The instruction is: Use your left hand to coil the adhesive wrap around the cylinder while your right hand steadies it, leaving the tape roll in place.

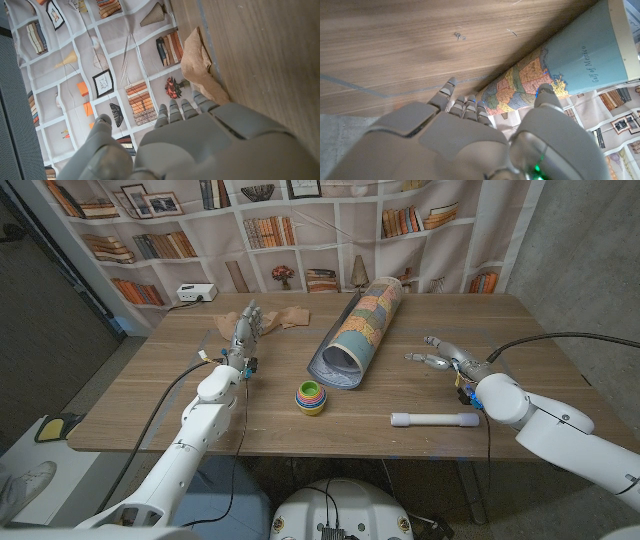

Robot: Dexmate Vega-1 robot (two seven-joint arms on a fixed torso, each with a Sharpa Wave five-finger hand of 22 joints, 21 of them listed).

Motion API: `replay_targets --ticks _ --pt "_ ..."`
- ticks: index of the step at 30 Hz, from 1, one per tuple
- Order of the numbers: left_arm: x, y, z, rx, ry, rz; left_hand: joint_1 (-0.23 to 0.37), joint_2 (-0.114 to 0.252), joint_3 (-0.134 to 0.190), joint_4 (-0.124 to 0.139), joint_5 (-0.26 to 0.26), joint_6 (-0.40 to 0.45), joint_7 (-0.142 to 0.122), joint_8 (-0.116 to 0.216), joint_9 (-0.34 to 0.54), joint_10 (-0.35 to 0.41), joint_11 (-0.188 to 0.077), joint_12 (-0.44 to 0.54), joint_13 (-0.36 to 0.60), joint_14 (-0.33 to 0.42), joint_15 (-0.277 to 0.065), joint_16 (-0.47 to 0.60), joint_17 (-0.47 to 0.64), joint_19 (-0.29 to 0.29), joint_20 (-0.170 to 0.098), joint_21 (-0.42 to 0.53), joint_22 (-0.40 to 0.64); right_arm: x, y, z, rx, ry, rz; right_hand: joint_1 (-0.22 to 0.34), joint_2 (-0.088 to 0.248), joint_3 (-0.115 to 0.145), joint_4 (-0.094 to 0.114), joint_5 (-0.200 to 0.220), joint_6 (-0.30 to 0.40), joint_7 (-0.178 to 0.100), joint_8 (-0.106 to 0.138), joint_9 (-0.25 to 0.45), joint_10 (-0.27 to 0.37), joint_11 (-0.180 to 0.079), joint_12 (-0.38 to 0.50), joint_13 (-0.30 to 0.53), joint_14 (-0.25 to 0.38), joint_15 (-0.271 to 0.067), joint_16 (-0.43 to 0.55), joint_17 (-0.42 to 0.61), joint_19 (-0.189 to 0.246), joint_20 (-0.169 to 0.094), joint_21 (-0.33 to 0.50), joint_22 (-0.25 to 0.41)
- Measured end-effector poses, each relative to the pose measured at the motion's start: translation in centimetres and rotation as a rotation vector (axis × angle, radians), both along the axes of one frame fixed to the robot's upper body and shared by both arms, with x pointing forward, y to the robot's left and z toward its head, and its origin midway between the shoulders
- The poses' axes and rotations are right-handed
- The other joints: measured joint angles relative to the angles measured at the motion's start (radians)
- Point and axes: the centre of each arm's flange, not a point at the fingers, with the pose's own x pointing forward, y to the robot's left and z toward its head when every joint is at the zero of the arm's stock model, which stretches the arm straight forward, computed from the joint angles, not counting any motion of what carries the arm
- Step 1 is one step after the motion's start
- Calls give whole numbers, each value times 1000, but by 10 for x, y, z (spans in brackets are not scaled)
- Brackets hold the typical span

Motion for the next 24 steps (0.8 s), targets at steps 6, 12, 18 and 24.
replay_targets --ticks 6,12,18,24 --pt "1 0 0 1 1 1 0 0 0 0 0 0 0 0 0 2 -2 0 0 0 0 0 0 0 0 0 0 -2 0 -6 7 2 -12 0 0 0 0 0 9 1 0 0 1 -1 0 0 4 -4 0 0 0 0 0 0" --pt "1 -1 0 2 1 0 -5 5 0 0 0 5 5 0 0 4 -4 0 0 0 0 0 0 0 0 0 0 -5 -1 -9 12 2 -23 0 0 -3 3 0 13 -2 0 0 6 -6 0 0 4 -4 0 0 3 -3 0 0" --pt "1 -2 -1 3 2 0 -5 5 0 0 0 5 6 0 0 4 -4 0 0 0 0 0 0 0 0 0 0 -7 -3 -12 16 3 -33 0 0 -3 3 0 13 -2 0 0 6 -6 0 0 4 -4 0 0 4 -4 0 0" --pt "0 -4 -1 3 2 -2 -5 5 0 0 0 5 5 0 0 4 -4 0 0 0 0 0 0 0 0 0 0 -10 -4 -15 18 6 -41 0 0 -3 3 0 18 3 0 0 6 -6 0 0 9 -9 0 0 4 -4 0 0"
